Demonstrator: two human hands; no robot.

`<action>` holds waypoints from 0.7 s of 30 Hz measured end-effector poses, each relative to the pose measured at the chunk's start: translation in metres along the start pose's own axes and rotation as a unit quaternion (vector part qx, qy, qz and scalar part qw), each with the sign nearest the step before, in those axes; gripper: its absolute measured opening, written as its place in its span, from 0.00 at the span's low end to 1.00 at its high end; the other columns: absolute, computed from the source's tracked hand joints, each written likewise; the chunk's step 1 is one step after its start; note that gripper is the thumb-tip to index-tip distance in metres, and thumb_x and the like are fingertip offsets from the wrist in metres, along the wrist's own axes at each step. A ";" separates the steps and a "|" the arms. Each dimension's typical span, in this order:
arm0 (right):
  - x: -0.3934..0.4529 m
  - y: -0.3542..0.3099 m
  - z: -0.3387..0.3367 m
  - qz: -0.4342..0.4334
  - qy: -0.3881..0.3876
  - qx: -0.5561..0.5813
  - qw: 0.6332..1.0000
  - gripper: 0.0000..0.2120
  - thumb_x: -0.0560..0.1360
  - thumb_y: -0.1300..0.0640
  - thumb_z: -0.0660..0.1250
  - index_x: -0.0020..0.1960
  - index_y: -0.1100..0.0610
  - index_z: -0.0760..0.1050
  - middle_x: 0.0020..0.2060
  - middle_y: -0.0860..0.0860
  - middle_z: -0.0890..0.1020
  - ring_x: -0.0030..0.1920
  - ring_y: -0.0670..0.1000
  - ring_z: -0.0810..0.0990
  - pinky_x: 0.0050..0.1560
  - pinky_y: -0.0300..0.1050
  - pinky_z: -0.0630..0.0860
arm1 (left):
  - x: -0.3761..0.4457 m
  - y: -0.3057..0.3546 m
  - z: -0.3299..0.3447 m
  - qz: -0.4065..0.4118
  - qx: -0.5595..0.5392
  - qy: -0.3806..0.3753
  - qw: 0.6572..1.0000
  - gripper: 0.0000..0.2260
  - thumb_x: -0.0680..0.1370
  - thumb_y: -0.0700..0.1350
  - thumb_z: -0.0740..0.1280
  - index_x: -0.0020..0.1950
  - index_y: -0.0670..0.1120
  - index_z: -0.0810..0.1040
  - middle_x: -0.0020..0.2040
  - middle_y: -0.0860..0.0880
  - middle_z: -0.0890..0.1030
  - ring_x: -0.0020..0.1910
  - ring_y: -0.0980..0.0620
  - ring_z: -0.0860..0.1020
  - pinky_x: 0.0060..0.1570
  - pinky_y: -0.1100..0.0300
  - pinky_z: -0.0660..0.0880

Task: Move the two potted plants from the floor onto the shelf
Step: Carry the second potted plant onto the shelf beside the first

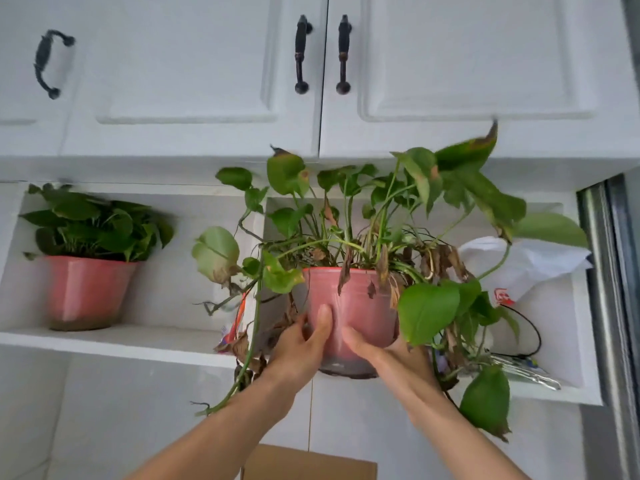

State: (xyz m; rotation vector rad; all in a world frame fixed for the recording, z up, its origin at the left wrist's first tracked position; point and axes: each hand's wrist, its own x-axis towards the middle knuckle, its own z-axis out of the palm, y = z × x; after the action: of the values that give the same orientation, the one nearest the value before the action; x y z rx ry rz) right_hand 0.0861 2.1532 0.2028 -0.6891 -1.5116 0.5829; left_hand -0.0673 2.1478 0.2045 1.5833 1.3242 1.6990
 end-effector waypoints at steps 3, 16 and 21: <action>0.005 0.008 0.002 -0.017 0.008 -0.036 0.999 0.11 0.65 0.48 0.81 0.42 0.42 0.79 0.41 0.33 0.85 0.46 0.34 0.82 0.39 0.24 0.72 | 0.009 -0.007 0.002 0.017 0.009 0.002 1.000 0.30 0.73 0.71 0.57 0.64 0.52 0.77 0.56 0.55 0.83 0.55 0.53 0.80 0.59 0.55 0.76; 0.004 0.017 0.003 -0.156 0.009 -0.186 0.970 0.25 0.71 0.41 0.73 0.56 0.18 0.64 0.49 0.21 0.76 0.53 0.22 0.72 0.48 0.14 0.63 | 0.016 -0.011 -0.001 0.170 0.136 0.089 0.972 0.28 0.76 0.65 0.58 0.69 0.50 0.71 0.62 0.51 0.80 0.64 0.50 0.76 0.63 0.51 0.73; -0.013 0.031 0.010 -0.199 0.073 -0.311 0.926 0.37 0.75 0.43 0.67 0.77 0.53 0.55 0.70 0.56 0.70 0.70 0.54 0.66 0.65 0.22 0.45 | 0.002 0.002 0.002 0.270 0.148 0.125 0.943 0.27 0.79 0.54 0.64 0.76 0.50 0.63 0.64 0.50 0.78 0.64 0.49 0.76 0.63 0.51 0.72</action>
State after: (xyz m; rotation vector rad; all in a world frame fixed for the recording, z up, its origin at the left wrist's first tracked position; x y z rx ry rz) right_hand 0.0786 2.1658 0.1705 -0.8462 -1.6402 -0.2749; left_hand -0.0652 2.1497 0.2070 2.1084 1.4040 2.1595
